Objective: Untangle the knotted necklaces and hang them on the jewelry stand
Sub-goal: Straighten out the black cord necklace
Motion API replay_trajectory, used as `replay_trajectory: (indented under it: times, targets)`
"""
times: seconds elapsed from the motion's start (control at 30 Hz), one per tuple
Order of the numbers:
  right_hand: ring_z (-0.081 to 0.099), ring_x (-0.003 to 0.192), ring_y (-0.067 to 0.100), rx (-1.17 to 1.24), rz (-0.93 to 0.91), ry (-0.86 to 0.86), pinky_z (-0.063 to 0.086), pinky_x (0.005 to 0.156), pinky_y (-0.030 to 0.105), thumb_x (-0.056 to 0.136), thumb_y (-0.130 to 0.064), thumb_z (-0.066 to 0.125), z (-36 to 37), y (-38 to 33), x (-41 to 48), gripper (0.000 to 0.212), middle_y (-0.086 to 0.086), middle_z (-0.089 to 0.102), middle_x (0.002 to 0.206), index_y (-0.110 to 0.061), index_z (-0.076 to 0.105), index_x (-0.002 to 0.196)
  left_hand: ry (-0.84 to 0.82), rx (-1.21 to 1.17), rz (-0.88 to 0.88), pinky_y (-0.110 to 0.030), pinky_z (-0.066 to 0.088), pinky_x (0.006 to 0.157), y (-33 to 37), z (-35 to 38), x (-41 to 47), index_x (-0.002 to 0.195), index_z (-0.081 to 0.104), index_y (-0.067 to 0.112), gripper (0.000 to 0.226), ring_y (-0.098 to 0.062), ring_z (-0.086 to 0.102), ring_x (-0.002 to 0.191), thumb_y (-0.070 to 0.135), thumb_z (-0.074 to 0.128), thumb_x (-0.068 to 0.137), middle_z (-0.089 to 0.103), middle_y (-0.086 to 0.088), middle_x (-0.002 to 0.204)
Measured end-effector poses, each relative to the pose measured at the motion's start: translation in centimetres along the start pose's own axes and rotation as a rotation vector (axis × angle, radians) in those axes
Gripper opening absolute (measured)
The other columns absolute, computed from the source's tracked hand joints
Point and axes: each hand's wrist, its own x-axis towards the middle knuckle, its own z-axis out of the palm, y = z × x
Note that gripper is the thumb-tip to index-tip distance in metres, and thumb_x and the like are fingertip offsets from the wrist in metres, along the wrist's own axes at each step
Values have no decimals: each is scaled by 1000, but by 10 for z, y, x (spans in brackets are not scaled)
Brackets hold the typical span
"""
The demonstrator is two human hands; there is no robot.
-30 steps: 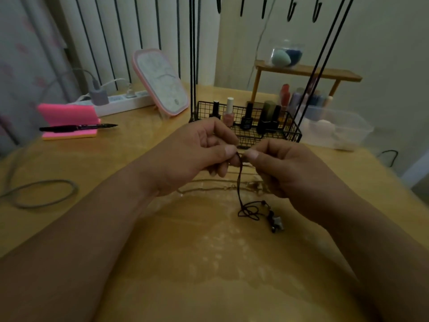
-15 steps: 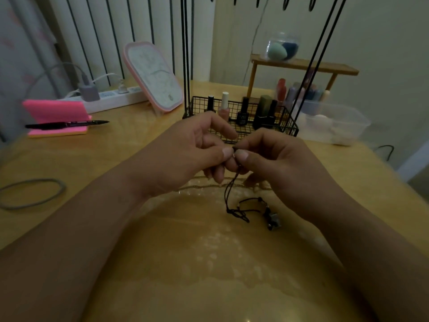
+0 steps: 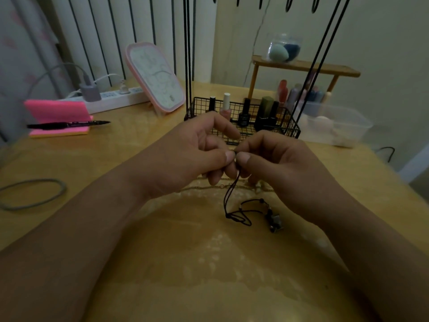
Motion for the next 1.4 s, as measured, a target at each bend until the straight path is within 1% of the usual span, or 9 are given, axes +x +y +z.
replay_trajectory:
  times: [0.13,0.23,0.53,0.7,0.87,1.0,1.07,1.27,1.4]
  targets:
    - [64,75,17,-4,-3,-18,54,67,27,100,-16,65,-1,0,0,7,9,71,87,-17,71,98,-9,-20,-1,-26,48,58,1,-2,0,125,55,13,28,-22,59,62,-2,55,101,72,-11,80]
    - [62,73,21,25,0,-7,53,66,28,100,-14,64,-1,0,0,7,14,68,85,-16,70,97,-16,-88,-9,-28,47,59,0,-4,0,126,56,11,30,-22,56,63,-6,49,101,71,-10,80]
    - [64,74,14,9,-22,-5,53,66,25,99,-19,67,2,0,0,3,6,71,85,-19,70,99,-49,-69,-14,-22,47,56,-2,-4,0,125,56,13,27,-19,56,60,1,55,102,71,-10,80]
    - [65,72,15,67,3,11,55,67,25,99,-14,64,1,-1,0,5,5,71,82,-15,69,97,-24,-212,-34,-26,45,56,-4,-6,2,125,59,13,24,-18,53,60,7,51,104,65,-9,76]
    - [64,71,21,137,16,35,56,68,34,100,-12,64,1,-1,1,8,4,70,78,-13,68,94,75,-314,-51,-28,41,54,-5,-9,4,122,63,12,26,-20,51,64,8,44,106,58,-7,75]
    - [64,69,17,127,19,66,57,68,34,99,-12,64,2,-1,1,9,-2,70,75,-16,68,92,352,80,109,-20,44,57,-7,-7,3,99,62,17,10,-10,49,66,12,55,104,55,3,76]
    - [64,69,15,90,9,96,57,68,32,99,-14,64,3,-1,2,10,-4,69,75,-18,68,91,433,260,227,-17,44,57,-7,-4,0,86,59,15,15,-6,47,61,15,62,101,52,5,68]
    - [59,68,26,-10,-45,162,52,58,38,93,-23,68,6,2,1,2,7,66,77,-22,68,91,239,365,235,-12,41,54,-9,11,-1,89,71,22,5,-4,57,60,24,71,94,64,10,71]
    - [55,63,13,-45,-75,165,49,55,29,92,-24,70,9,3,0,2,4,65,76,-23,68,91,206,323,212,-13,45,56,-11,8,-1,92,74,23,4,-4,60,61,22,71,94,69,8,73]
